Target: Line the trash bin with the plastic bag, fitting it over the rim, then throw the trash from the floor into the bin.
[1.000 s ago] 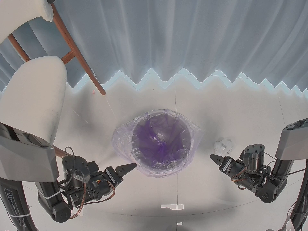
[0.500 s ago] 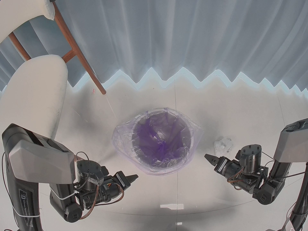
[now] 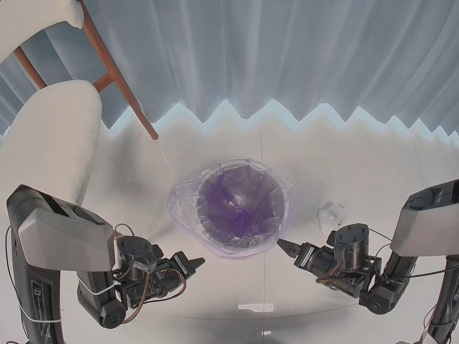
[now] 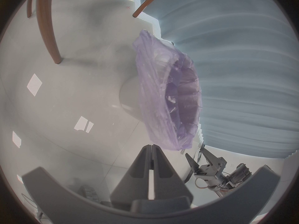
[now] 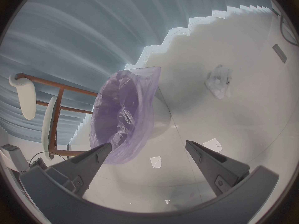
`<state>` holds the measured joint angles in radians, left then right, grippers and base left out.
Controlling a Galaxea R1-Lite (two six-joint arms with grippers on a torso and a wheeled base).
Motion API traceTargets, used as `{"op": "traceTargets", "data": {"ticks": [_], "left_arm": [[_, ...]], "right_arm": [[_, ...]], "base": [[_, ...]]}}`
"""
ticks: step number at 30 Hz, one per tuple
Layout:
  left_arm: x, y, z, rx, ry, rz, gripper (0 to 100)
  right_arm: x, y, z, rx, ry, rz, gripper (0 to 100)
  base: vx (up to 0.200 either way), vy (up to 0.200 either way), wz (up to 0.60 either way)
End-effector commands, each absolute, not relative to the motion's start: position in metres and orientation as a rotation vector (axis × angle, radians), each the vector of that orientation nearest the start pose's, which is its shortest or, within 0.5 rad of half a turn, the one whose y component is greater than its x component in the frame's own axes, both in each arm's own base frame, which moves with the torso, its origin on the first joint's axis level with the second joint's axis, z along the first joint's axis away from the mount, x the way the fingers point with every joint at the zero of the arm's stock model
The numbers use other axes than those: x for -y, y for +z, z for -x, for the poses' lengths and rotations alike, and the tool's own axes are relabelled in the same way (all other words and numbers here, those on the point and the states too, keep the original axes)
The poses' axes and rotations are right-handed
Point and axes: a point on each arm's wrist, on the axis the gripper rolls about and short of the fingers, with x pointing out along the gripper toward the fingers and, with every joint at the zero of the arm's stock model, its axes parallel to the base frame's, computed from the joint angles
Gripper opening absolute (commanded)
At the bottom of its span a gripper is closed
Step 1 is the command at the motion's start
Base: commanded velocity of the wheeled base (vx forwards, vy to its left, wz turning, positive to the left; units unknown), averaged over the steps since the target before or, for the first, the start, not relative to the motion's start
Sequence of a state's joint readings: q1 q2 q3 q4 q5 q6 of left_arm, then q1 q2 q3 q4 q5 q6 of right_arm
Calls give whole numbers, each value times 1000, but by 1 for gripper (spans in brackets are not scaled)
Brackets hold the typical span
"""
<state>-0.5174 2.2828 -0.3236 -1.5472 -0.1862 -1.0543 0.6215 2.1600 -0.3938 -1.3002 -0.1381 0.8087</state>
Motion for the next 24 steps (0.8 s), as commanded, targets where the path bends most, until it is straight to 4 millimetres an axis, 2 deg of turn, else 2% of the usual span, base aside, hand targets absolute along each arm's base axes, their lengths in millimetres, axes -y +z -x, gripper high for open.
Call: {"op": "traceTargets", "data": {"ticks": [1,5,14,15,24], "left_arm": [[152,2,-261,-694,-430,937,0],[156,8,-272,-649,-456,950,0],[158,18,-277,-610,-487,962,0],[158,19,-277,-609,-487,962,0],[160,19,-271,-625,-494,959,0]], "right_arm": [[-178,8,-253,-604,266,-602,100],[-183,10,-262,-578,275,-614,100],[-194,11,-283,-565,272,-623,100],[-195,10,-283,-565,272,-623,0],[-194,8,-281,-570,271,-621,0]], "base": [[0,0,0],[0,0,0],[0,0,0],[0,0,0],[0,0,0]]}}
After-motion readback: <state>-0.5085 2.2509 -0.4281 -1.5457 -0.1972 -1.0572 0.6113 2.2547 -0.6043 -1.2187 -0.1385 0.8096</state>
